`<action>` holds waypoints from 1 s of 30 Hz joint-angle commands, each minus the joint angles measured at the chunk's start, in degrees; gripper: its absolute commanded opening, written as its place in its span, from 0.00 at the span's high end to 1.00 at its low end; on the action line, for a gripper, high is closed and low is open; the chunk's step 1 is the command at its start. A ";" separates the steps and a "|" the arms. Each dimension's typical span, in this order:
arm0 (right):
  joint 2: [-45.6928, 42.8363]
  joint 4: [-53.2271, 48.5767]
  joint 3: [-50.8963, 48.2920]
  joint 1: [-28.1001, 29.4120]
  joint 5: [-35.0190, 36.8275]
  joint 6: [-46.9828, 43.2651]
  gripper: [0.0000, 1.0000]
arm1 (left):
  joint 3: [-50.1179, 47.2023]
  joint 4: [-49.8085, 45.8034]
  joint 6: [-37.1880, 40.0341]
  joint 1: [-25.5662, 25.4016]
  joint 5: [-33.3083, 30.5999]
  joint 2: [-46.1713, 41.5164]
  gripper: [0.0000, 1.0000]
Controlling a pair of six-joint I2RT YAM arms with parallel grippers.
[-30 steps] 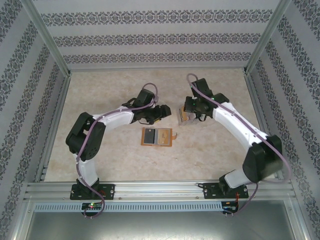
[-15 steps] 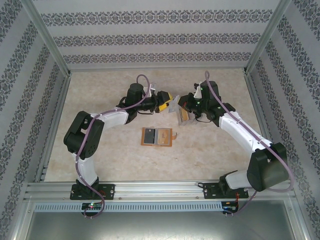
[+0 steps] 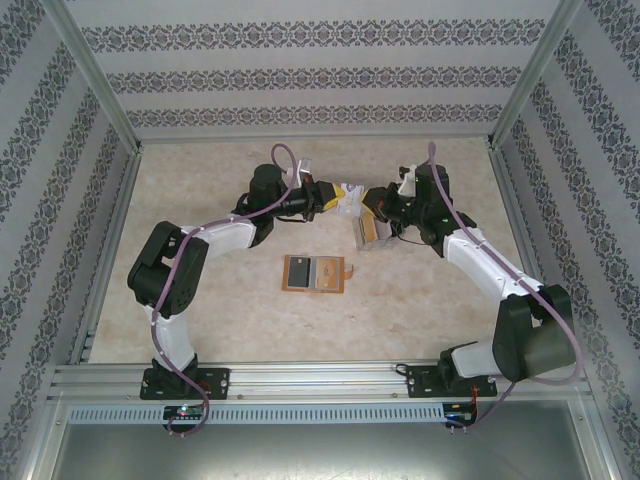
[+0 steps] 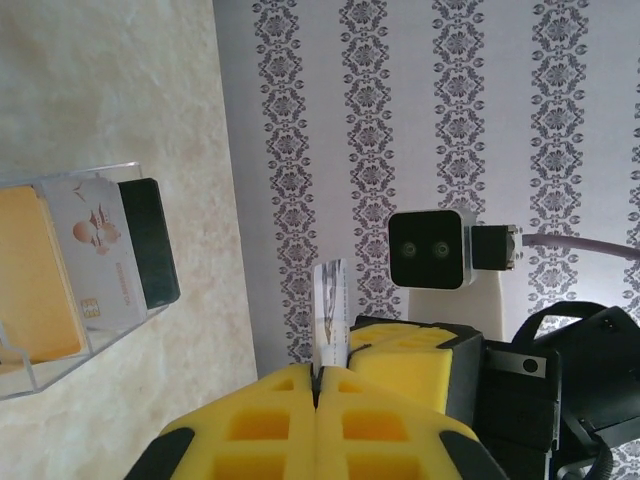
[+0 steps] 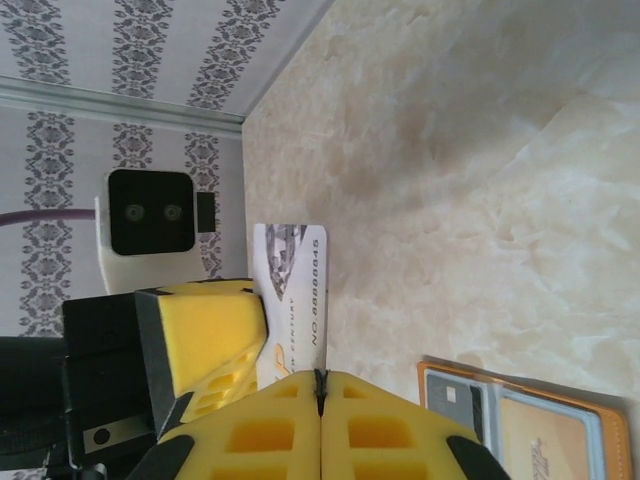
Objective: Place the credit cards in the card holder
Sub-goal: Pick up the credit card from the storage box, then flip over the card slot in the card holder.
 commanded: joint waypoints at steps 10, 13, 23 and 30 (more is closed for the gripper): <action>2.34 9.46 -0.52 0.09 -8.92 3.87 0.83 | 0.18 11.03 -5.64 -0.15 1.97 1.13 1.00; 2.54 9.86 -0.72 -0.06 -9.15 3.95 0.92 | -0.28 10.36 -5.45 -0.11 1.79 1.10 1.00; 0.10 -13.84 -1.88 8.24 12.72 -12.37 0.96 | -5.78 -45.72 26.37 0.42 -17.72 -12.67 0.36; 5.57 -14.95 -4.31 20.40 26.45 -11.88 0.97 | -11.62 -58.32 33.07 0.42 -27.53 -17.47 0.32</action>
